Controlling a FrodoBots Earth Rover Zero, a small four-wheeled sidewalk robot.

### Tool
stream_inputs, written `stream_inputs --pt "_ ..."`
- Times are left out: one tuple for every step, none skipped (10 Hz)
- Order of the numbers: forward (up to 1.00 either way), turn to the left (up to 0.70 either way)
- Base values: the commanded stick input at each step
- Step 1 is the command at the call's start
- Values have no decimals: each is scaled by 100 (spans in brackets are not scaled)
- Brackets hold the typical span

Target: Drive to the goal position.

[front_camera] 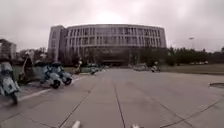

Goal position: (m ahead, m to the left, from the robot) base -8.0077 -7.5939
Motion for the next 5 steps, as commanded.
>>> stream_inputs --pt "70 0" --pt "70 0" --pt "70 0" --pt "70 0" --pt "70 0"
